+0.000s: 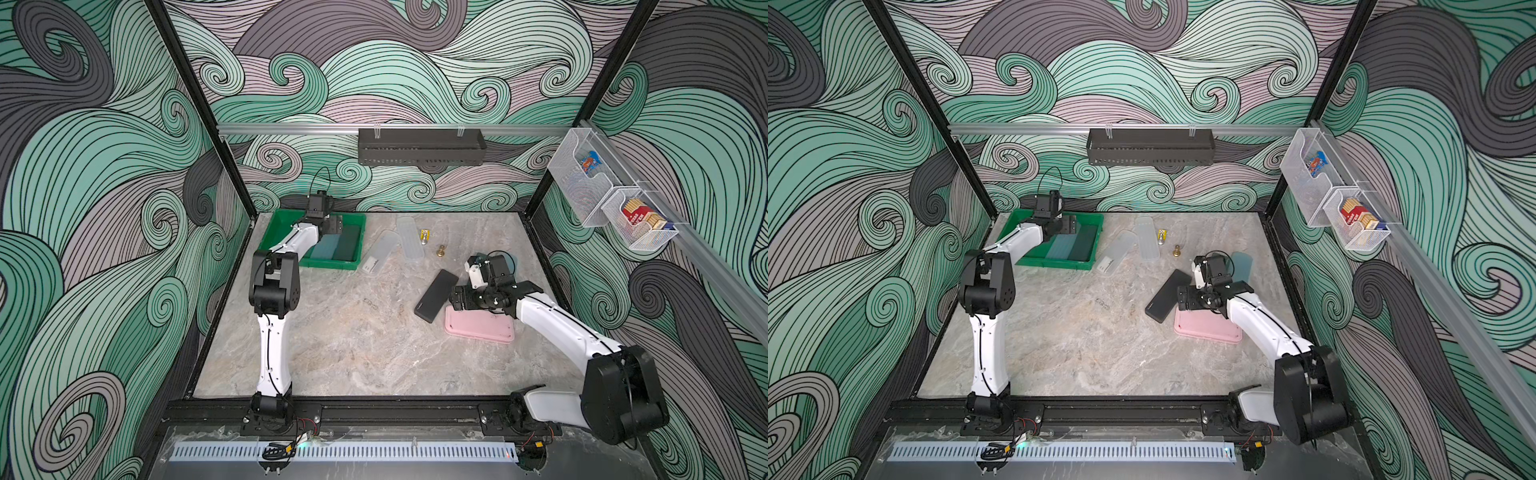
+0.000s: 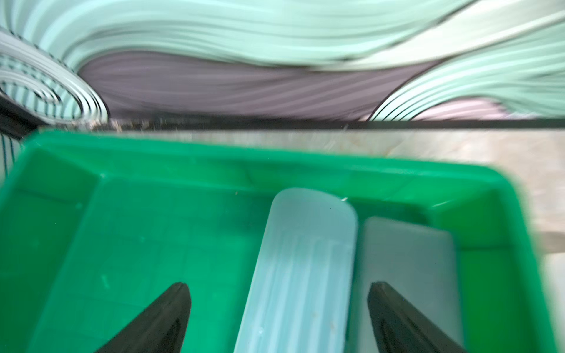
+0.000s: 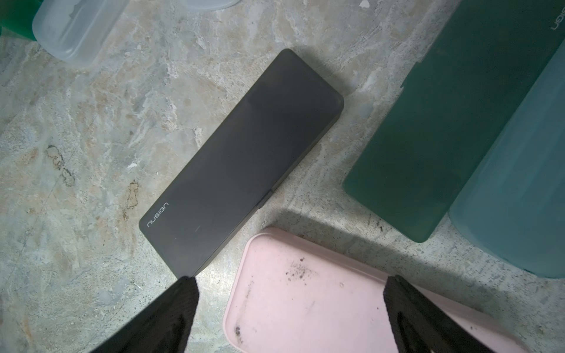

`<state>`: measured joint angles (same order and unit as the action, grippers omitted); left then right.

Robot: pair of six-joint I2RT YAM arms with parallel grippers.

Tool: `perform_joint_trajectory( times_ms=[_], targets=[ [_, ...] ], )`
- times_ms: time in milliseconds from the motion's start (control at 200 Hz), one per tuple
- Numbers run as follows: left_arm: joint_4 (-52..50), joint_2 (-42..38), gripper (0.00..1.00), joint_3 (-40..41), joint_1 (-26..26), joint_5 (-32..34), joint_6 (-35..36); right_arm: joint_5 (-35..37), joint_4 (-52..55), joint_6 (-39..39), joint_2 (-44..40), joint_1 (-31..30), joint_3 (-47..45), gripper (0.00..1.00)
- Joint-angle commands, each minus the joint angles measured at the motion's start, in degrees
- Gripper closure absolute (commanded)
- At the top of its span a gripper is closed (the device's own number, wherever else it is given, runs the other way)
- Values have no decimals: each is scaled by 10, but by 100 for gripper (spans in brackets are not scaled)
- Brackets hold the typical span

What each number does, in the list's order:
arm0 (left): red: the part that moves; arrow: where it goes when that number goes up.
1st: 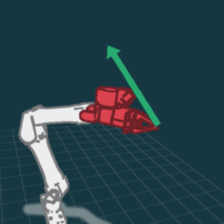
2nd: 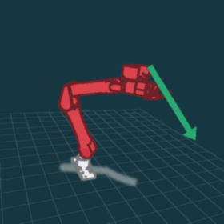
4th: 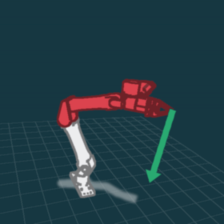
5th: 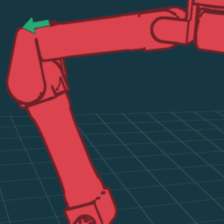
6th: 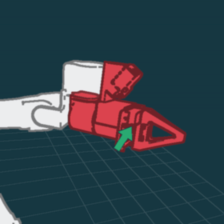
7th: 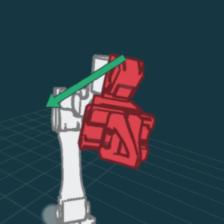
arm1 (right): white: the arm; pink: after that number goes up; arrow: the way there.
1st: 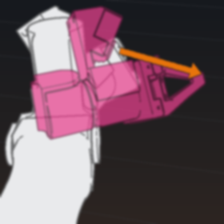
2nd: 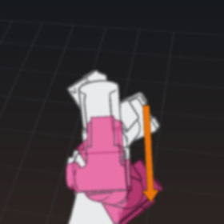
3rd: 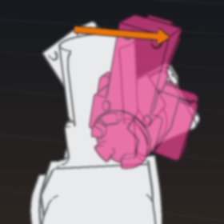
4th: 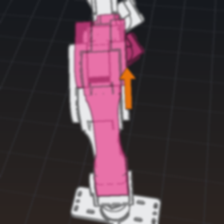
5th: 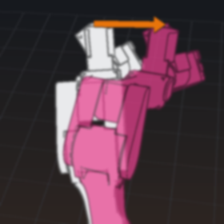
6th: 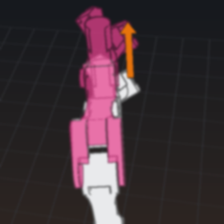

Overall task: Put the pencil case into the storage box
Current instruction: Place the pencil case at the storage box.

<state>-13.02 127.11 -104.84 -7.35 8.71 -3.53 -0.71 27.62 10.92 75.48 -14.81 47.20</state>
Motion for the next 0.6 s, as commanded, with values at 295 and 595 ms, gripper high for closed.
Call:
perform_joint_trajectory(
  times_ms=[295,595],
  targets=[
    [-207,40,1,-158,-150,-235,126,-18,-3,12,7,-2,4,1],
    [-215,79,1,-148,-175,-253,122,-12,-4,1,6,-2,-3,1]
  ],
)
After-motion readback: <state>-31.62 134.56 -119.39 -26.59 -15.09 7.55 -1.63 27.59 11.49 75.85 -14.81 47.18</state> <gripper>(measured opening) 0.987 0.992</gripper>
